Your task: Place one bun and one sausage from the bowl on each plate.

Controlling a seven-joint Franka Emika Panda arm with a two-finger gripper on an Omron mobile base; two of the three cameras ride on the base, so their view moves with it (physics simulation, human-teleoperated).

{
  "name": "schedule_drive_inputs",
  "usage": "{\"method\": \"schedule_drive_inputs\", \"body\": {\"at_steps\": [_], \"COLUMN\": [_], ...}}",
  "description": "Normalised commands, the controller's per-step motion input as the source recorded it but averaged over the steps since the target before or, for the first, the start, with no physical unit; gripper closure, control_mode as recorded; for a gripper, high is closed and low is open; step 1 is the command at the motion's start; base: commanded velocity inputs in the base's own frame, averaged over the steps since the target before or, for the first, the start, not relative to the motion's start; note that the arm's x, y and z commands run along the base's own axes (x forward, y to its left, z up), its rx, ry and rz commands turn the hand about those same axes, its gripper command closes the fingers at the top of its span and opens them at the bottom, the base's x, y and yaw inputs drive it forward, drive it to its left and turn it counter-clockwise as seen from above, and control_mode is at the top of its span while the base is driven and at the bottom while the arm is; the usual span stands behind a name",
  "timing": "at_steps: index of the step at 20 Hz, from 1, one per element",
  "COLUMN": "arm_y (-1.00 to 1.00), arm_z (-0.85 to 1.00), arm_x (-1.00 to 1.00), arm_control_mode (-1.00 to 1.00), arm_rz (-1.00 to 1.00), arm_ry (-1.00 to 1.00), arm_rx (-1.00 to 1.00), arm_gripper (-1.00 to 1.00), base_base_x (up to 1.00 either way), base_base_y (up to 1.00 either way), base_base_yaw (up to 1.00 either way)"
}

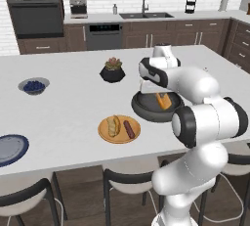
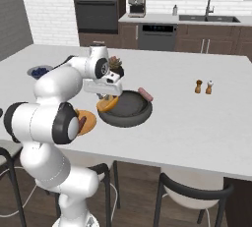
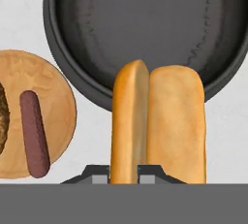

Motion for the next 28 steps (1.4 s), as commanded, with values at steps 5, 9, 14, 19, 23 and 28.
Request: {"method": "schedule_drive_inputs", "body": {"at_steps": [5, 9, 14, 19, 23, 28], "arm_y": [0.00, 0.00, 0.00, 0.00, 0.00, 0.00], "arm_z": [0.00, 0.00, 0.00, 0.00, 0.00, 0.00], "arm_x": [0.00, 0.00, 0.00, 0.00, 0.00, 0.00], "arm_control_mode": [-1.00, -1.00, 1.00, 1.00, 1.00, 1.00], "arm_rz": [0.08, 0.09, 0.00, 0.00, 0.00, 0.00], "arm_ry": [-0.03, 0.00, 0.00, 0.00, 0.00, 0.00], "arm_rx": [0.00, 0.00, 0.00, 0.00, 0.00, 0.00], "arm_gripper": [1.00, 1.00, 1.00, 1.00, 1.00, 1.00], "base_base_x": [0.00, 0.00, -0.14, -0.13, -0.14, -0.12], "base_base_y": [0.00, 0.00, 0.14, 0.59, 0.76, 0.84], "base_base_yaw": [0.00, 0.00, 0.01, 0.00, 0.00, 0.00]}}
